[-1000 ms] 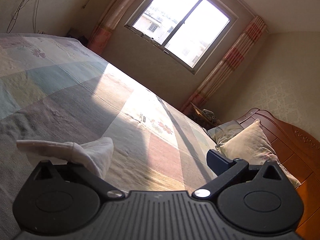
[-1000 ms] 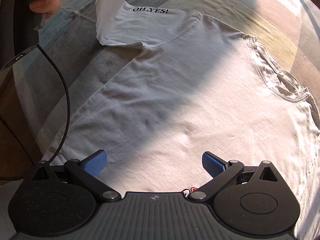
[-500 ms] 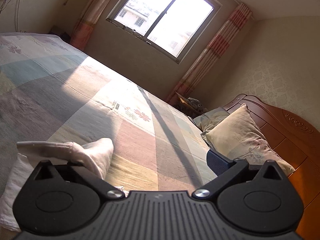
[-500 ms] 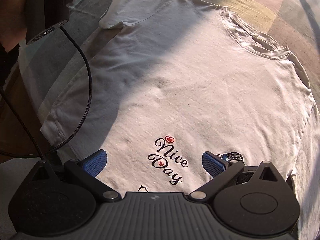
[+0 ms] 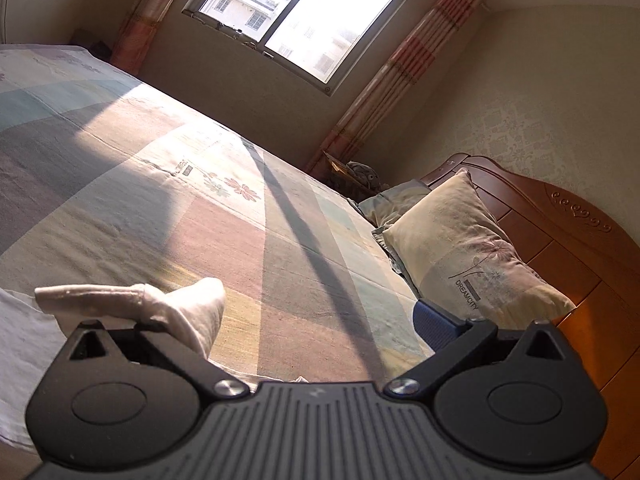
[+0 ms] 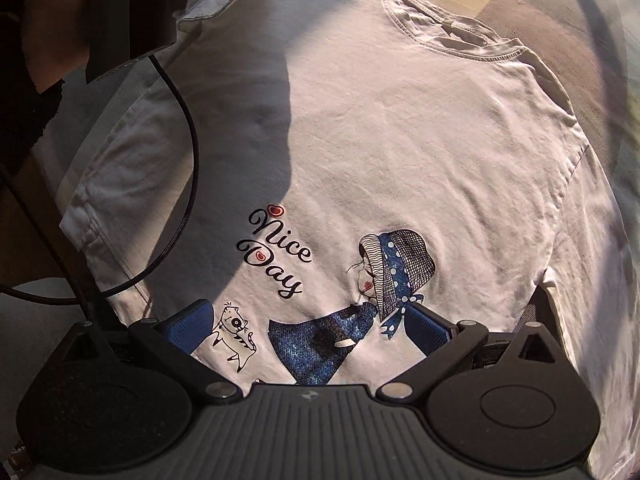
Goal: Fold clothes
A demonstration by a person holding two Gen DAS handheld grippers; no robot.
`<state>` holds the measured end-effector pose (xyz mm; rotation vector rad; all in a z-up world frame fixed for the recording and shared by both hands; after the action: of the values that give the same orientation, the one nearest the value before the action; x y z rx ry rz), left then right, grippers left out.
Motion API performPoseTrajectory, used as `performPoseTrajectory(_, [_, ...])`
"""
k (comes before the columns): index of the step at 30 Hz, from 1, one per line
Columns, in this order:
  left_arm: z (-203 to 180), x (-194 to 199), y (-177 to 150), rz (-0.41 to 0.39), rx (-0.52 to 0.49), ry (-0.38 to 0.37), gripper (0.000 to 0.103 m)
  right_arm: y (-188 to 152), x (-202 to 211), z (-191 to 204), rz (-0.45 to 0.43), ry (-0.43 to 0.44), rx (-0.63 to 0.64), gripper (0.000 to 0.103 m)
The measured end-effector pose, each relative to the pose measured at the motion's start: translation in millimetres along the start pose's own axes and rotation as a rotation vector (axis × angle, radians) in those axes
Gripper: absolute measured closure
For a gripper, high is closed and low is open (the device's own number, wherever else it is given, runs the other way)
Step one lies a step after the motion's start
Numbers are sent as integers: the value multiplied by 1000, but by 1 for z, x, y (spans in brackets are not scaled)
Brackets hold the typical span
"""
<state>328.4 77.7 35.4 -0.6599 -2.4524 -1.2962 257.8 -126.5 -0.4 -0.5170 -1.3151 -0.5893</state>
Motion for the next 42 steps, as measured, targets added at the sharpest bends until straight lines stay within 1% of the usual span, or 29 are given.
performPoseTrajectory(3, [-12,-10,-7,26,-36,-8,1,-7,0,-3,3,15,-13,0])
performPoseTrajectory(5, [-18,-17,-12,52,-65,-18,1,-11,-1,-5,5,10,-22,0])
performPoseTrajectory(8, [-25,-29,-22,104,-107,-29,1,-16,-3,-9,5,15,-41,0])
performPoseTrajectory(11, [-31,-39,-34,164,-156,-23,1,-19,-4,-13,5,16,-58,0])
performPoseTrajectory(15, [-33,-58,-56,261,-249,16,1,-21,-5,-16,7,10,-68,0])
performPoseTrajectory(17, [-33,-70,-67,330,-308,62,1,-21,-6,-17,5,7,-71,0])
performPoseTrajectory(19, [-34,-83,-82,435,-398,80,1,-21,-6,-18,3,4,-77,0])
performPoseTrajectory(20, [-35,-89,-90,487,-452,101,1,-21,-6,-19,2,3,-81,0])
performPoseTrajectory(22, [-40,-99,-108,584,-594,133,1,-22,-7,-20,4,1,-89,0])
performPoseTrajectory(24, [-46,-102,-125,647,-738,139,1,-22,-8,-20,8,-6,-96,0])
performPoseTrajectory(30, [-60,-98,-152,755,-989,98,1,-25,-9,-20,10,-17,-113,0])
performPoseTrajectory(32, [-55,-94,-150,790,-952,61,1,-26,-9,-19,15,-24,-116,0])
performPoseTrajectory(34, [-49,-86,-145,801,-914,36,1,-28,-9,-19,18,-34,-119,0])
performPoseTrajectory(36, [-40,-70,-138,801,-869,20,1,-30,-7,-20,19,-46,-128,0])
performPoseTrajectory(38, [-29,-52,-130,787,-822,28,1,-33,-6,-23,20,-58,-143,0])
performPoseTrajectory(39, [-21,-42,-126,772,-801,53,1,-33,-5,-24,21,-68,-151,0])
performPoseTrajectory(41, [-2,-24,-119,729,-775,145,1,-33,-4,-27,21,-87,-167,0])
performPoseTrajectory(42, [10,-14,-115,698,-769,206,1,-33,-4,-28,22,-97,-174,0])
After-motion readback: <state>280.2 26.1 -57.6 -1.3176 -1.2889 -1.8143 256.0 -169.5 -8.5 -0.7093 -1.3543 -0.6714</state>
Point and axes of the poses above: each gripper's, at about its wrist camera, not at the fingertips, and x roughly against the way its jaws point, z to its left, y to its top, the point moved 1 cm from there along -x, roughly the way its jaws point, and after that the axes turned 9 degrees about z, right-handed, at the moved point
